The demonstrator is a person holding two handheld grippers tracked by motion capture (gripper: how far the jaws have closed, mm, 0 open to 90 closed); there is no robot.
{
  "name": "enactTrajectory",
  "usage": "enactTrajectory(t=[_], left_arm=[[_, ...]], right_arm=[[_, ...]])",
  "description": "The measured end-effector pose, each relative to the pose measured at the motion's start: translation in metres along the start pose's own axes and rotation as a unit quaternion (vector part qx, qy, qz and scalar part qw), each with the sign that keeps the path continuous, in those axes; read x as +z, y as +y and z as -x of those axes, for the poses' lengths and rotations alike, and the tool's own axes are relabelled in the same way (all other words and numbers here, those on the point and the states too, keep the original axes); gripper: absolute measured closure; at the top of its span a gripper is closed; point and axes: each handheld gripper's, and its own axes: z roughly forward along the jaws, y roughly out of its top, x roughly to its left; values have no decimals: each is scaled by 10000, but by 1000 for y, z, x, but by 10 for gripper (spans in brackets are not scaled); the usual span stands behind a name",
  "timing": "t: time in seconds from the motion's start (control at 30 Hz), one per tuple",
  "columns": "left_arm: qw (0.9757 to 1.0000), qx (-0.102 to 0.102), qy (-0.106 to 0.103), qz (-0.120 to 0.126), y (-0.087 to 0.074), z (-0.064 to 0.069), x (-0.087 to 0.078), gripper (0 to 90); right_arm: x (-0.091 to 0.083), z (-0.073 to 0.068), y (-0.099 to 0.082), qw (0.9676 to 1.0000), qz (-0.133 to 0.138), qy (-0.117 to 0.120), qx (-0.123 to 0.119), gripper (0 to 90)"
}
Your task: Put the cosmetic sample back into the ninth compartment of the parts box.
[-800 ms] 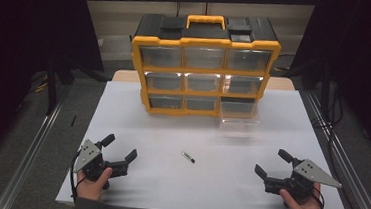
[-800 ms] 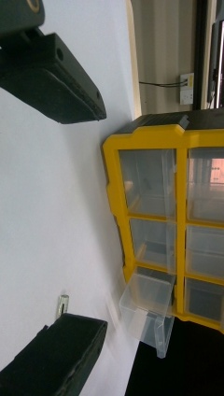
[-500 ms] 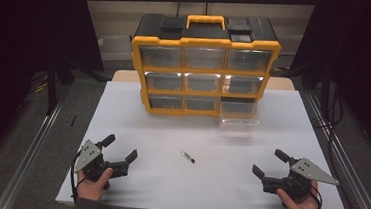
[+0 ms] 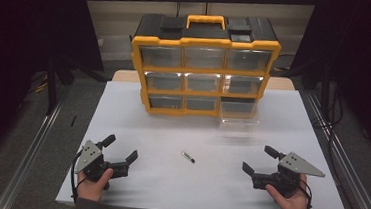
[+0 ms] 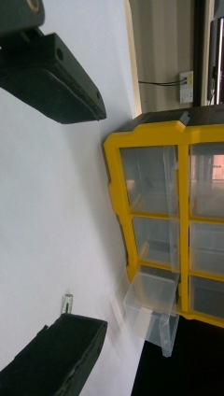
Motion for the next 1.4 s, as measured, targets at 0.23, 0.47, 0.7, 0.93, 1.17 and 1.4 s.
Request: enactTrajectory(t=[0.23,0.47,0.7,0.93,1.17,1.4], left_arm=[[10000,-5,-24,-4,-1,1,1,19],[10000,-3,-3,-19,-1,0,1,19],[10000,-5,19,-7,-1,-1,0,20],[10000,29,-19,-10,0,-1,0,20],[10000,-19,-37,0,0,-1,0,20],[10000,8,-28,-12,-1,-1,0,20]], right_arm=[[10,-6,5,9999,-79,114,-79,15],[17,-10,8,9996,-135,206,-109,21],[23,-14,9,9994,-184,261,-93,21],[33,-23,14,9990,-243,363,-129,38],[44,-30,16,9983,-335,461,-143,34],[58,-37,18,9971,-453,599,-142,32]])
